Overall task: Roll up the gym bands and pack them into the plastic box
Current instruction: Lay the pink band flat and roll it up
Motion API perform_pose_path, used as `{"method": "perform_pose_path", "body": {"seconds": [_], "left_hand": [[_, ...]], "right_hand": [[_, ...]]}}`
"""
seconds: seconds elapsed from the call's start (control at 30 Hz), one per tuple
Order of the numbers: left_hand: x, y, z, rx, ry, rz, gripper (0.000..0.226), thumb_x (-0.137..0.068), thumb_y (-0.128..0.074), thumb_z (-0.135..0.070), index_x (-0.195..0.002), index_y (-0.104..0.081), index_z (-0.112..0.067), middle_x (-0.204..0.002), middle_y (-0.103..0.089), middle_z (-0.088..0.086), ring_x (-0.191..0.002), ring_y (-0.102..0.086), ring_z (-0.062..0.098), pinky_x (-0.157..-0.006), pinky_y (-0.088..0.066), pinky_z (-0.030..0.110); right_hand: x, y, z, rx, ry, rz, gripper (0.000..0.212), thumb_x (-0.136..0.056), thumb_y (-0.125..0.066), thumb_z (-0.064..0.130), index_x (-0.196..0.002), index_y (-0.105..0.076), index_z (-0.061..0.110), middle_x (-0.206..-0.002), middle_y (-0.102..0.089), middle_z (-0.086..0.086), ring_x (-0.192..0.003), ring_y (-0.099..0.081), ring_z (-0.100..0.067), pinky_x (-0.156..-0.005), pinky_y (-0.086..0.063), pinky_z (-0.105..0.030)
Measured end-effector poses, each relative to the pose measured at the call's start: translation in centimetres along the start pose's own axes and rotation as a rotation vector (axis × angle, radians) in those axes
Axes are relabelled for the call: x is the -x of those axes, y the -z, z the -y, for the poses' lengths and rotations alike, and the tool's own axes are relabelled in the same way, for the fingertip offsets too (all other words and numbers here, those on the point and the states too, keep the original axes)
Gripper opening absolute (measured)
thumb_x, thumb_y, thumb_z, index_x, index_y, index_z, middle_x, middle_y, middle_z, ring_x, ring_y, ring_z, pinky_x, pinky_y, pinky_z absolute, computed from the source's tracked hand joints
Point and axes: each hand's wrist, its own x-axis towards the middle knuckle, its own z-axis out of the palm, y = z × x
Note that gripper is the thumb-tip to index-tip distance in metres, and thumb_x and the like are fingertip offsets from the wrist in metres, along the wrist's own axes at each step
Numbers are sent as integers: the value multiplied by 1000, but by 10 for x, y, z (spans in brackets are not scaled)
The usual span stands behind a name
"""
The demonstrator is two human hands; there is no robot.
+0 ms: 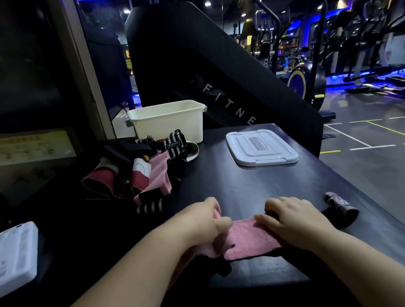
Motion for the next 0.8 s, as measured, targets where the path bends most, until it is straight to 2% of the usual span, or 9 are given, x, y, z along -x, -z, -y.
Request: {"method": "perform_pose_path", "body": {"seconds": [0.1, 0.2, 0.3, 0.4, 0.47, 0.57, 0.63, 0.73, 0.8], "left_hand": [[7, 13, 14, -49, -41, 9, 22, -83, -63, -39, -103, -58, -30, -76, -60, -15, -68, -56, 3, -71, -47, 24], [12, 22, 28, -95, -44, 17, 27, -78, -70, -45, -102, -62, -34, -79, -59, -16, -73, -56, 2, -72, -47, 24], [17, 29, 39, -185, -35, 6, 39, -75, -71, -57, -108, -61, -38, -99, -60, -16, -93, -57, 7, -86, -49, 28], [21, 29, 45, -262, -4, -15, 45, -77, -66, -61, -115, -57, -39, -110, -56, -15, -107, -54, 10, -95, -45, 30], [23, 24, 41, -352, -44, -78, 42, -84, -62, -53, -123, -52, -38, -123, -50, -13, -121, -43, 13, -103, -34, 32], [23, 6, 20, -247, -208, -226, 37, -94, -53, -31, -131, -50, -33, -136, -44, -15, -131, -30, 11, -110, -23, 31], [22, -11, 2, -209, -255, -262, 38, -98, -46, -35, -136, -47, -31, -142, -43, -15, -135, -30, 11, -112, -23, 29], [21, -35, -7, -344, -186, -134, 52, -101, -31, -50, -151, -26, -33, -158, -23, -13, -147, -14, 13, -119, -9, 35], [20, -38, -3, -393, -138, -54, 56, -101, -25, -54, -154, -15, -35, -162, -10, -13, -150, -5, 13, -121, -2, 39]], "right_hand": [[-1, 1, 1, -4, -1, 4, 42, -89, -35, 70, -79, -41, 30, -96, -60, 8, -100, -56, -19, -79, -38, -35], [0, 2, 2, -16, -19, 22, 42, -89, -35, 70, -75, -39, 31, -91, -57, 9, -99, -56, -19, -78, -38, -36], [-1, 0, 3, -11, -21, 26, 42, -89, -34, 70, -72, -36, 32, -88, -52, 11, -99, -55, -18, -77, -37, -35], [-2, -1, 7, -2, -21, 25, 41, -89, -34, 70, -78, -40, 31, -90, -52, 11, -100, -54, -18, -79, -37, -35], [-2, 0, 13, -9, -16, 12, 40, -89, -34, 69, -81, -42, 31, -95, -55, 9, -101, -53, -19, -80, -37, -35], [-1, 2, 28, 24, -16, 8, 37, -92, -35, 66, -89, -46, 31, -103, -55, 7, -106, -50, -19, -85, -36, -35], [0, 2, 36, 77, -2, -12, 39, -93, -34, 64, -99, -51, 29, -108, -53, 6, -110, -47, -19, -89, -36, -34], [3, 8, 36, 35, 21, -24, 36, -96, -36, 59, -113, -53, 31, -118, -52, 8, -117, -44, -17, -95, -34, -32], [9, 12, 28, -11, 52, 21, 48, -94, -31, 64, -126, -50, 34, -132, -49, 11, -128, -39, -13, -105, -28, -28]]}}
